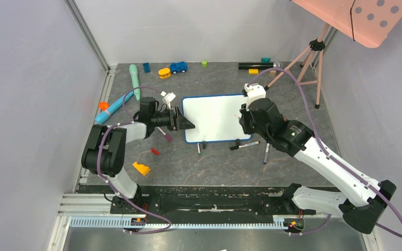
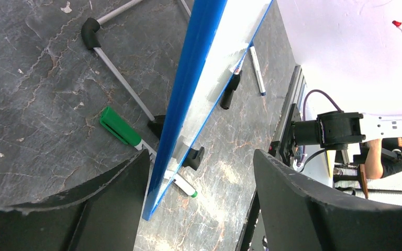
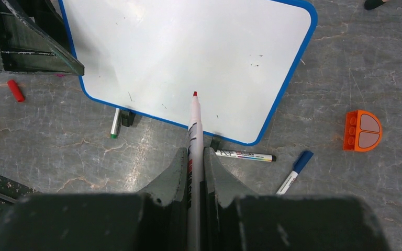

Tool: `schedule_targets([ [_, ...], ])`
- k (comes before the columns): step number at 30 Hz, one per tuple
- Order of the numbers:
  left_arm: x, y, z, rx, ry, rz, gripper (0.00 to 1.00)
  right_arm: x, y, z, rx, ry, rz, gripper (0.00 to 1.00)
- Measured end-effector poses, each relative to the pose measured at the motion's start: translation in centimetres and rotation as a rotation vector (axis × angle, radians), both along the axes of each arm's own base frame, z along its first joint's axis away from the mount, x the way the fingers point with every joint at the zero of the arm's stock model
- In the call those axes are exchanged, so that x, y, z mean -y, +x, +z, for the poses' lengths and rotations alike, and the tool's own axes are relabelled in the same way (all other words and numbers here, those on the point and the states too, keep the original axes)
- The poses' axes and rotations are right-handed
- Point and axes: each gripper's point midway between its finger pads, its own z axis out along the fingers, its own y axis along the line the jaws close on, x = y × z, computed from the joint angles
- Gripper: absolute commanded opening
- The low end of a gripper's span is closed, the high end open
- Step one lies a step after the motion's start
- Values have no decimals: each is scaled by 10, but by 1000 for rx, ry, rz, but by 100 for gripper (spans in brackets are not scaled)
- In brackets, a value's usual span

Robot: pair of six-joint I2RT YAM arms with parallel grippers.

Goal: Write a sentence on the whiteboard
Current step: Move the whiteboard to the center of the board.

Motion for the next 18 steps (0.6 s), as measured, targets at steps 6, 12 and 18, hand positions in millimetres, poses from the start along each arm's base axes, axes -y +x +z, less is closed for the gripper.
schedule_targets([
  [6,0,1,-1,-2,4,5,87,1,-1,2,4,4,0,0],
  [12,-1,0,-1,-10,8,8,100,2,-2,6,15,14,-1,0],
  [18,-3,0,3,-5,20,28,100,1,0,7,25,22,-3,0],
])
